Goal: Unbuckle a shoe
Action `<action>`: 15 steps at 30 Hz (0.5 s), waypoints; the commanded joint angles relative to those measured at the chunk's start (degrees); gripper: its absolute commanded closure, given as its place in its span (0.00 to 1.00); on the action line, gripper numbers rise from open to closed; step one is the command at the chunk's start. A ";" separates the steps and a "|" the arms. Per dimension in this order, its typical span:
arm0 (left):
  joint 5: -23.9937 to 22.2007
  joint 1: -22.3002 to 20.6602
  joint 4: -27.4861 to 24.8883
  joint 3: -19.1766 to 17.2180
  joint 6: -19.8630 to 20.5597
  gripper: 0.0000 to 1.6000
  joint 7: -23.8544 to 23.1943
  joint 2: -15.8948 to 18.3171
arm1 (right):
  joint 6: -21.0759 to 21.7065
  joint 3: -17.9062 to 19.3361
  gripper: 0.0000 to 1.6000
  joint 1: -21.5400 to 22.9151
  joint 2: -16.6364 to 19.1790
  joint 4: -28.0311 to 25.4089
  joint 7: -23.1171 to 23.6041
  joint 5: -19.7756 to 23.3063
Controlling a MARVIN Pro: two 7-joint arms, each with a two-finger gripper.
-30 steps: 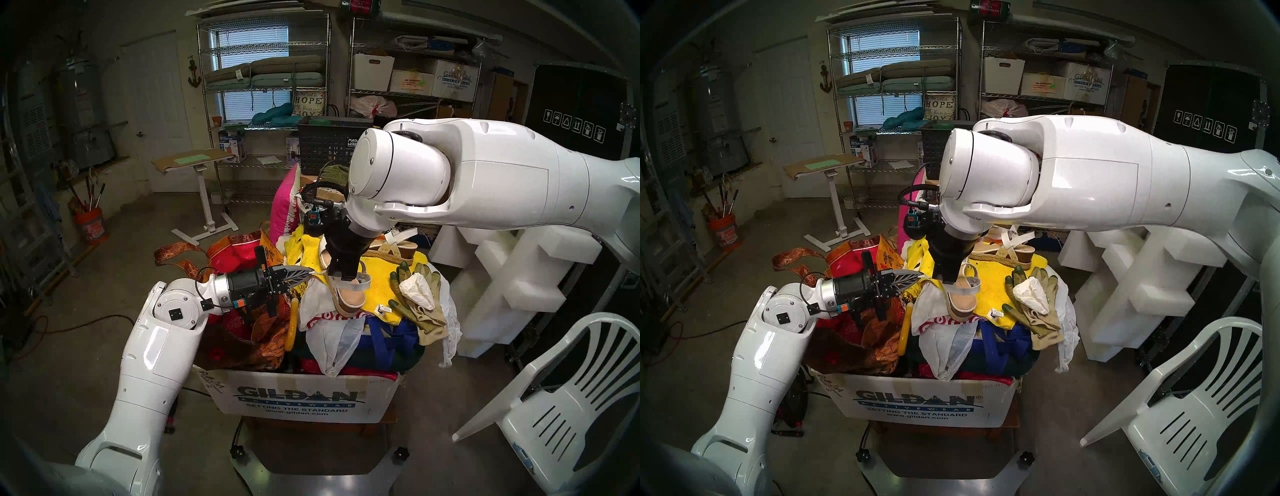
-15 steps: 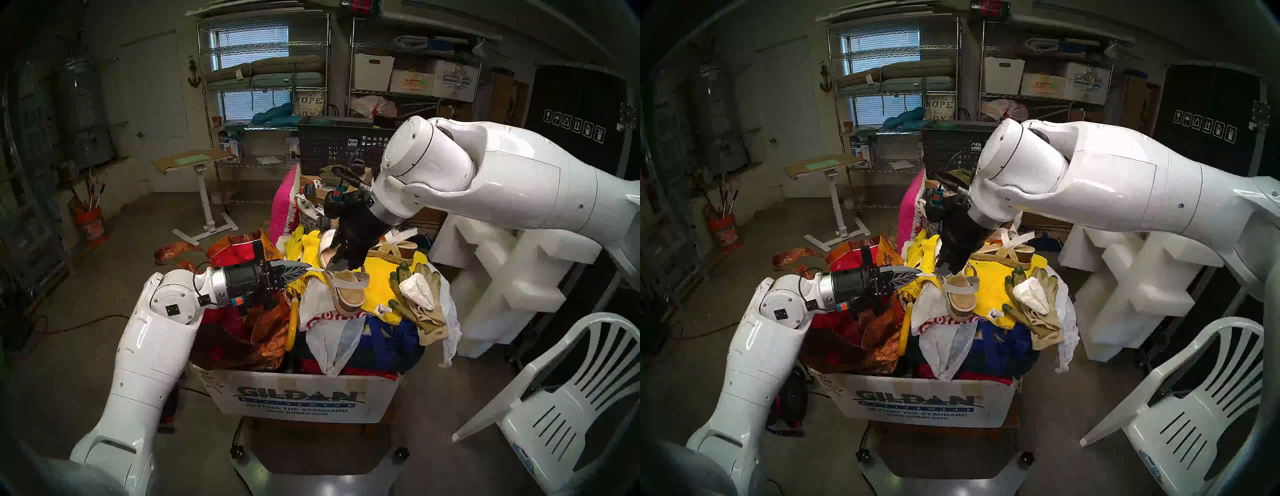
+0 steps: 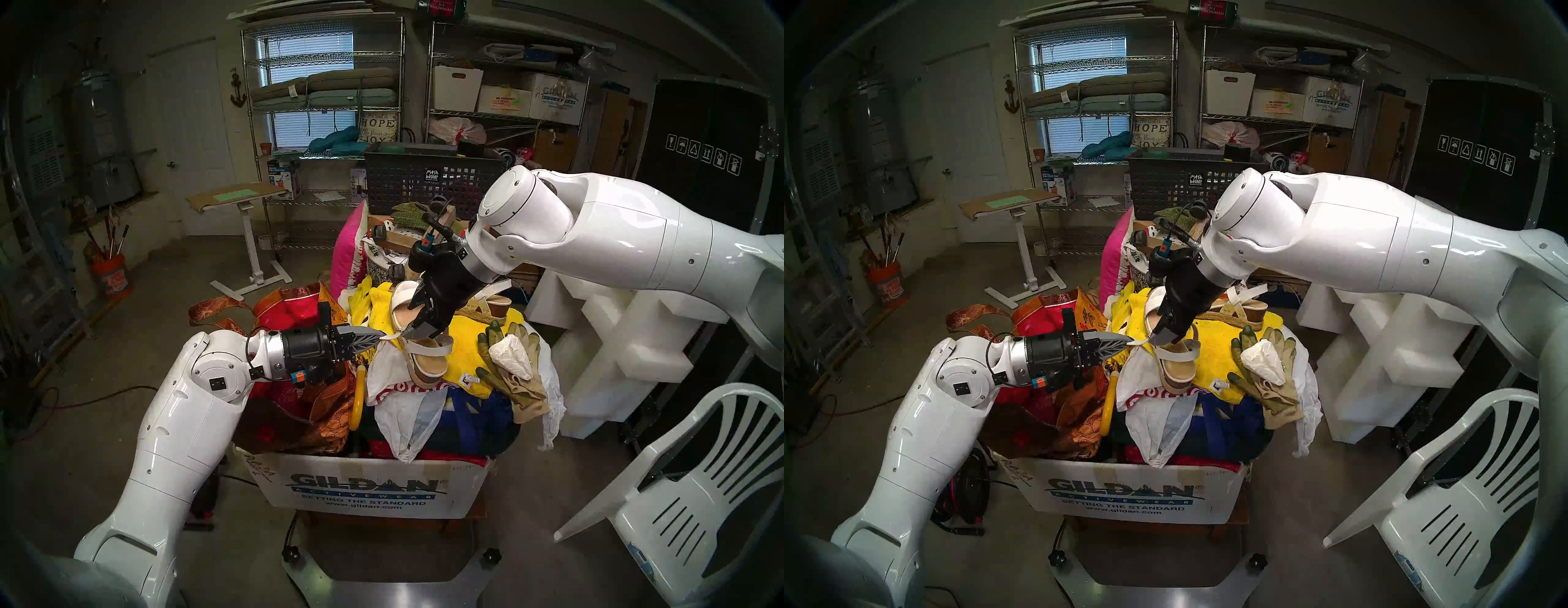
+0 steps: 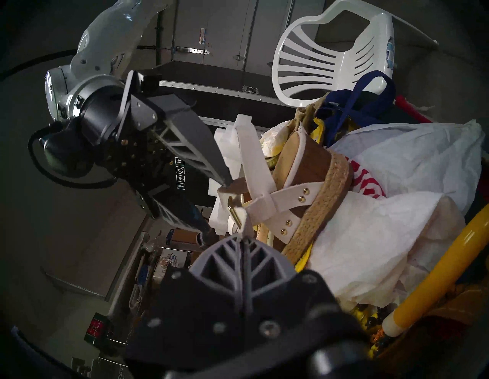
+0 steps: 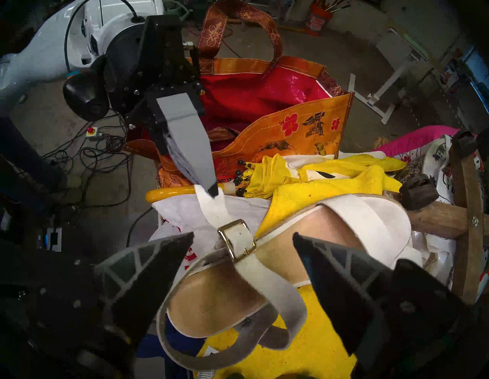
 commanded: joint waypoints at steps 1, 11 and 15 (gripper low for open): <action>3.27 -1.38 -1.30 0.84 0.04 1.00 5.18 2.16 | -1.78 0.05 0.11 0.85 -1.74 3.23 3.01 -0.53; 9.40 -1.48 -1.72 2.57 0.04 1.00 11.90 4.49 | -3.07 -0.37 0.15 1.14 -4.25 9.28 9.59 -1.10; 11.23 -1.62 -1.81 3.10 0.04 1.00 15.00 5.24 | -3.62 -0.83 0.15 1.18 -5.95 11.98 12.15 -1.88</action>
